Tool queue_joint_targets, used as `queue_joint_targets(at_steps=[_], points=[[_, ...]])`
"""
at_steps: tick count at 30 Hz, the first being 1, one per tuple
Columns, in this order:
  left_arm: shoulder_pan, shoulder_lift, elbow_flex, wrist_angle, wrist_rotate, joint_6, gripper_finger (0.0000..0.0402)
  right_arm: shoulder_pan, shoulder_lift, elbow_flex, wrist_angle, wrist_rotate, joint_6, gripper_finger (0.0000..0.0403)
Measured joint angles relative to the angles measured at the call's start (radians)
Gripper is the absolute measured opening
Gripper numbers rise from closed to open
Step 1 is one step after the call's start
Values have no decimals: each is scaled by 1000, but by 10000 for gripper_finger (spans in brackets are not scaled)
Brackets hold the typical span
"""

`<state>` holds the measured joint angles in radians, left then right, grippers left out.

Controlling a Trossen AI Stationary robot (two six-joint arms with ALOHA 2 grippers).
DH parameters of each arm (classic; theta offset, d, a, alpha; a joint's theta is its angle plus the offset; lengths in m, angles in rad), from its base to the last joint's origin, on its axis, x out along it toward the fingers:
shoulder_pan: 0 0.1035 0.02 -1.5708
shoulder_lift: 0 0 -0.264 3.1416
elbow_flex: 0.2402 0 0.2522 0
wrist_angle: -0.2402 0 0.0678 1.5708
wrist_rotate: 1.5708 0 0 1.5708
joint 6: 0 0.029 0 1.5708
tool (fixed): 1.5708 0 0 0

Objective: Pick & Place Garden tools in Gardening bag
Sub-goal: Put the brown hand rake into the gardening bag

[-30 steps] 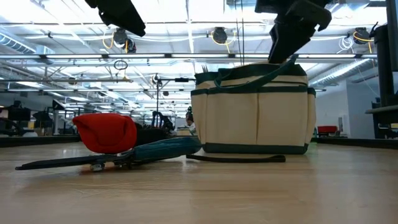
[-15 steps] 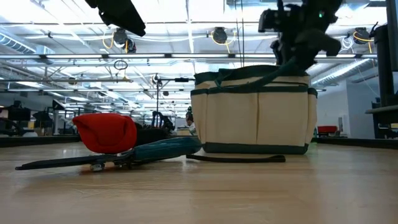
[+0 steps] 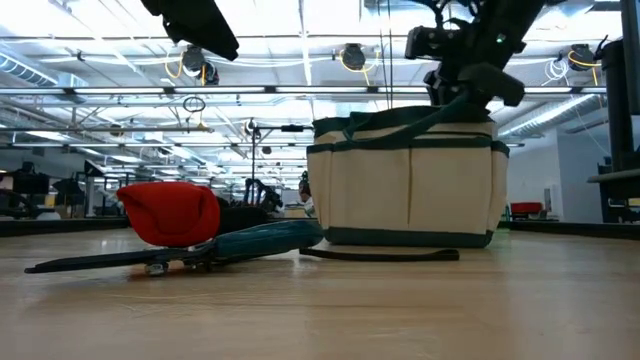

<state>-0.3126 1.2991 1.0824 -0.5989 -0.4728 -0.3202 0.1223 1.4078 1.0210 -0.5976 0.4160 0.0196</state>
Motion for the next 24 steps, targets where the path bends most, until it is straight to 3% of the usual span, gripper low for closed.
queue_joint_targets(at_steps=[11,24], points=[[-4,0,0,4,28,-3,145,-33,123,1,78,3,-83,73],[-4,0,0,5,31,-29,145,-44,126,0,33,1,-9,94]])
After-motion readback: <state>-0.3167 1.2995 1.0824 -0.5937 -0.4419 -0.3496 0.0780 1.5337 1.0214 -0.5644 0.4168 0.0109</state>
